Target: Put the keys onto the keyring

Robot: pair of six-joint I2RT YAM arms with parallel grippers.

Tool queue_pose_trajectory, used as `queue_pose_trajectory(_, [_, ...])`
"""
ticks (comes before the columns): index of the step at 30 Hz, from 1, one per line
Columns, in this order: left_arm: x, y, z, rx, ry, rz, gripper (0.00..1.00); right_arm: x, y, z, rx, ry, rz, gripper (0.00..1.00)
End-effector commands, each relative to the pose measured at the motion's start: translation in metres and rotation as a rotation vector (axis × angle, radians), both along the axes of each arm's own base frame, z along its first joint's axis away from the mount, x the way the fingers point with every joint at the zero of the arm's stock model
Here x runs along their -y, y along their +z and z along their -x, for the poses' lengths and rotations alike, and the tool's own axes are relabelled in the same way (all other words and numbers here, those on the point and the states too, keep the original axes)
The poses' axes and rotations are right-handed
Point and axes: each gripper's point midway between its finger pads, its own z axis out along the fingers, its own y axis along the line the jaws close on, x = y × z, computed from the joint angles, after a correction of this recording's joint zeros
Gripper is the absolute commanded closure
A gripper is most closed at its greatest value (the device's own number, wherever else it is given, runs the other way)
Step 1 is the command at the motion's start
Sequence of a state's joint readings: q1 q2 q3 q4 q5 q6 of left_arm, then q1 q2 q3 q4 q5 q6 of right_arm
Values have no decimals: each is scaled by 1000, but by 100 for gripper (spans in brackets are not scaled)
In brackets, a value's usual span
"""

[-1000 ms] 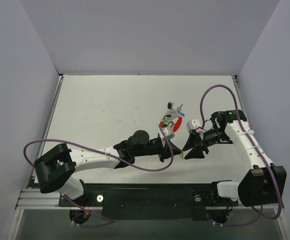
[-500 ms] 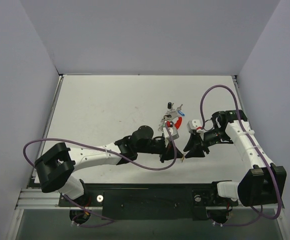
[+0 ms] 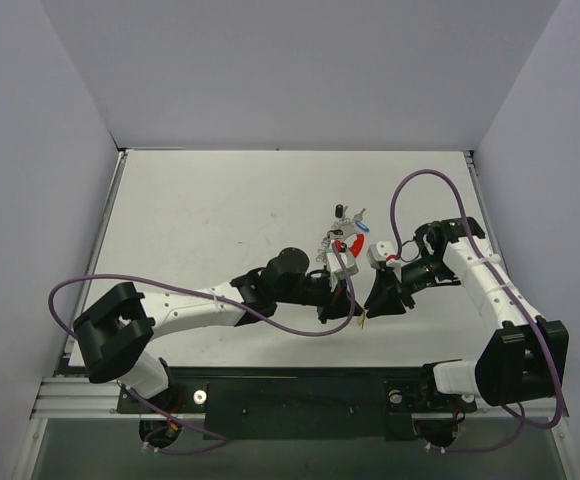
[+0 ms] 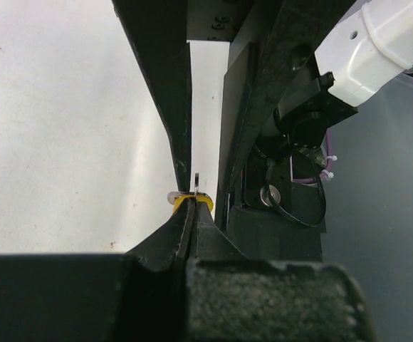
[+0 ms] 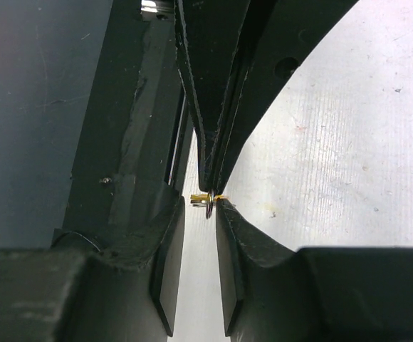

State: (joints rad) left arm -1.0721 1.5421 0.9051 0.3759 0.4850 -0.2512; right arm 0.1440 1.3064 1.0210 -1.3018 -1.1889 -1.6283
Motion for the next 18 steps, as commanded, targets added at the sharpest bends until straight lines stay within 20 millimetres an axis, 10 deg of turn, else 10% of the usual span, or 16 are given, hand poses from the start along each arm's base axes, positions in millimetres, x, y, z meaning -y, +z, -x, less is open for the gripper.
queue_pose_trajectory(1, [8,29,-3,27,-23,70,100,1,16,34,-178,16,5,79])
queue_pose_trajectory(18, [10,18,-2,-24,-49,27,100,0,16,34,-191,31,12,100])
